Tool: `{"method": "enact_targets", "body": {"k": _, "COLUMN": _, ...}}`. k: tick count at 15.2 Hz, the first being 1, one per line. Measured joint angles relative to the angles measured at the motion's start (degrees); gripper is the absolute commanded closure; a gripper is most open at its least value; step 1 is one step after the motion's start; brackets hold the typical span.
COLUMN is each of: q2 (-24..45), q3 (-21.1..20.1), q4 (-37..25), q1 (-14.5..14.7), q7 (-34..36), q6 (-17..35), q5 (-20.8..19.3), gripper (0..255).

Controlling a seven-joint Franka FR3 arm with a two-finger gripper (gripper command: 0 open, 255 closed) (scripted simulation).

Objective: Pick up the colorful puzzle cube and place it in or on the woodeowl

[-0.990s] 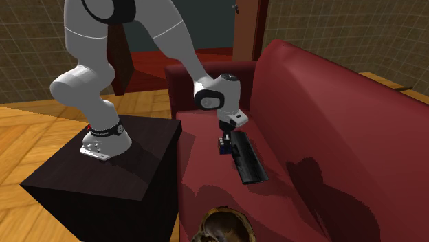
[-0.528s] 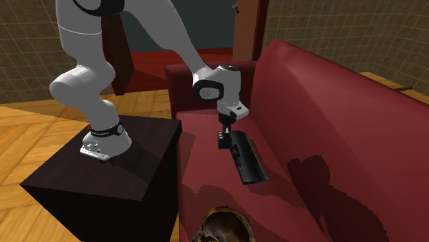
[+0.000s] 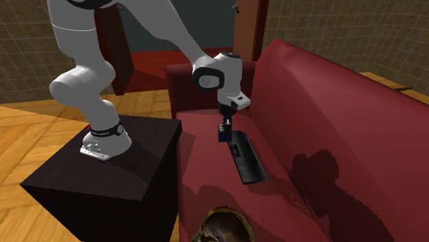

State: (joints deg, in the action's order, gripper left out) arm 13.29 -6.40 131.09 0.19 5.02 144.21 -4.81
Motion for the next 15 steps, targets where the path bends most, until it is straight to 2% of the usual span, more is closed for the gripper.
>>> {"method": "enact_targets", "body": {"k": 11, "q2": -6.3, "q3": -0.5, "q4": -1.4, "q1": -0.2, "q7": -1.2, "q6": -7.6, "q5": 1.6, "gripper": 255}}
{"method": "enact_targets", "body": {"k": 15, "q2": -6.6, "q3": 1.4, "q4": -1.3, "q1": -2.8, "q7": -5.9, "q6": -7.7, "q5": 2.0, "gripper": 255}}
